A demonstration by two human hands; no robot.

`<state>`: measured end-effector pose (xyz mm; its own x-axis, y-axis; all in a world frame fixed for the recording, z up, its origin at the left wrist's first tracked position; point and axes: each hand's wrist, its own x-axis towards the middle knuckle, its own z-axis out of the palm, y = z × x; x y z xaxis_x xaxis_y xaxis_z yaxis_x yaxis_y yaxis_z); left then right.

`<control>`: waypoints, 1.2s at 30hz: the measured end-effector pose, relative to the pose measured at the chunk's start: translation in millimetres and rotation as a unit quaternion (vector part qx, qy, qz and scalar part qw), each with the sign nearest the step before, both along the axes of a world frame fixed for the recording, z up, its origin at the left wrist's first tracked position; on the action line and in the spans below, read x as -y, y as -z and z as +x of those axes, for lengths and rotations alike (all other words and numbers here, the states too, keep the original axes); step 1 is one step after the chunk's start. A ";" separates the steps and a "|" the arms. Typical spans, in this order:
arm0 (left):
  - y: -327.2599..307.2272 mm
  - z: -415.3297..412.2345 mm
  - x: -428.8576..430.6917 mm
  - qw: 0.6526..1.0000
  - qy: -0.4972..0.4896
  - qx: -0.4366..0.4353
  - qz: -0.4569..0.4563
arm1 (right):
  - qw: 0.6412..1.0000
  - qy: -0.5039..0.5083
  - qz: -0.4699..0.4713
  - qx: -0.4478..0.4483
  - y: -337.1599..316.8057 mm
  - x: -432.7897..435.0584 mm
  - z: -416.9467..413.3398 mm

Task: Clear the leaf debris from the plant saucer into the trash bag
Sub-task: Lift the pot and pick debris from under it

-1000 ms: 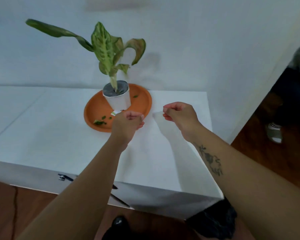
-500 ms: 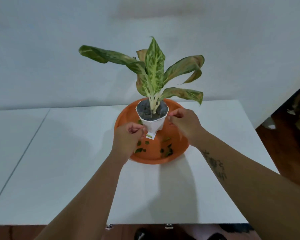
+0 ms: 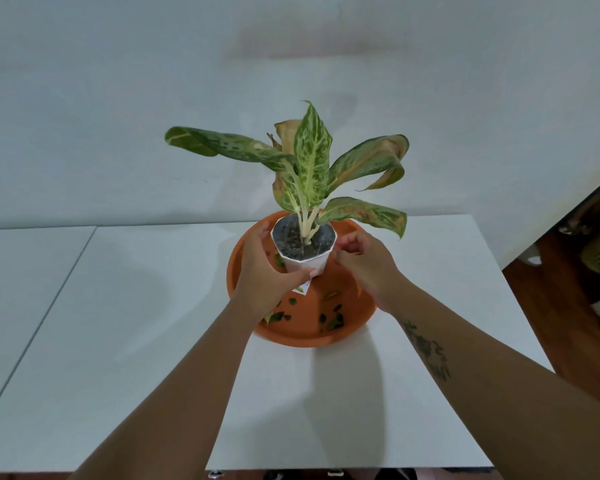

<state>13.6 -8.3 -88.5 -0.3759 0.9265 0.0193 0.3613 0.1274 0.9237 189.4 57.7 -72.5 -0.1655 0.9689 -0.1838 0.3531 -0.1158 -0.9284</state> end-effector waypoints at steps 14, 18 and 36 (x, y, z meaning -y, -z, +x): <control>-7.4 14.8 -8.2 0.998 0.024 0.050 0.035 | 0.998 -0.050 0.018 0.034 9.7 3.0 12.8; -5.1 13.1 -9.9 0.999 0.018 0.045 0.023 | 0.997 -0.051 0.019 0.046 12.5 1.4 14.5; -61.5 -32.8 7.8 0.998 -0.062 0.020 0.024 | 0.974 -0.124 0.123 0.146 -1.3 -27.5 -3.1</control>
<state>-19.2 -16.1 -27.1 -0.4894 0.8708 0.0457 0.3089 0.1241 0.9430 186.3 85.2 -71.3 -0.3750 0.9267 -0.0256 0.5958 0.2198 -0.7725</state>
